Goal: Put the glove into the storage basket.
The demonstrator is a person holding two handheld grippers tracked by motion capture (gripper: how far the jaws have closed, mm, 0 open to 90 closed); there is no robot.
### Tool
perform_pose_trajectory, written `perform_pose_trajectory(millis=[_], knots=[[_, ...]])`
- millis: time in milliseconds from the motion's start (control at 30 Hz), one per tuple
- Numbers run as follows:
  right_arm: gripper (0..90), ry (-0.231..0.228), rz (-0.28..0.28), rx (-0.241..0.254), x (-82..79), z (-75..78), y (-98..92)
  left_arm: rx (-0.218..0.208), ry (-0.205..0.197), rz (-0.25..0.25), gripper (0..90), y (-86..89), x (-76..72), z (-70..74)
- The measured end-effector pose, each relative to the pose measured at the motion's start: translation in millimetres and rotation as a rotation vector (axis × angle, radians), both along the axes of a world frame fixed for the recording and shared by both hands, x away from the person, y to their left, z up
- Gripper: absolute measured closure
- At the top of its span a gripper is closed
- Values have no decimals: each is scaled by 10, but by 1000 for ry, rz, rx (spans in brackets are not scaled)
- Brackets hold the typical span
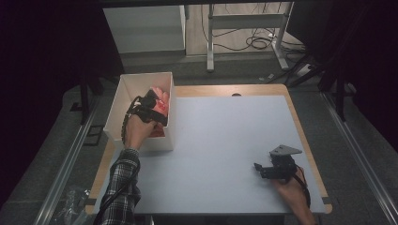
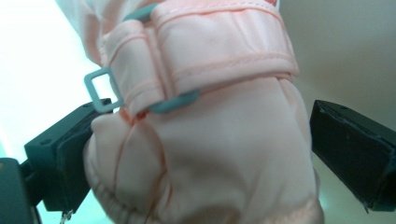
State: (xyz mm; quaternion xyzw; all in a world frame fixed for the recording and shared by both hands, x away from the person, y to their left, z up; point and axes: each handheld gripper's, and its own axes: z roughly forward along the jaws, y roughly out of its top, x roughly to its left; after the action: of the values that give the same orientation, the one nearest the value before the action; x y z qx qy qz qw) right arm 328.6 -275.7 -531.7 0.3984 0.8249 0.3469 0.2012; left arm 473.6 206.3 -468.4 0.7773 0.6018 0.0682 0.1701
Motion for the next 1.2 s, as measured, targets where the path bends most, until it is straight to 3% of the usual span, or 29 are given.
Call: perform_pose_trajectory(millis=[367, 700, 867, 1200], knots=[[188, -1, 0, 0, 0, 0, 1, 8, -142, 3, 23, 153, -216, 149], [187, -1, 0, -2, -1, 0, 1, -52, -284, -18, 25, 277, -405, 332], [187, -1, -1, -2, -1, 0, 2, -88, -349, -60, 25, 264, -497, 446], [186, -2, -1, -2, 0, 0, 2, -125, -429, -150, 25, 92, -687, 662]])
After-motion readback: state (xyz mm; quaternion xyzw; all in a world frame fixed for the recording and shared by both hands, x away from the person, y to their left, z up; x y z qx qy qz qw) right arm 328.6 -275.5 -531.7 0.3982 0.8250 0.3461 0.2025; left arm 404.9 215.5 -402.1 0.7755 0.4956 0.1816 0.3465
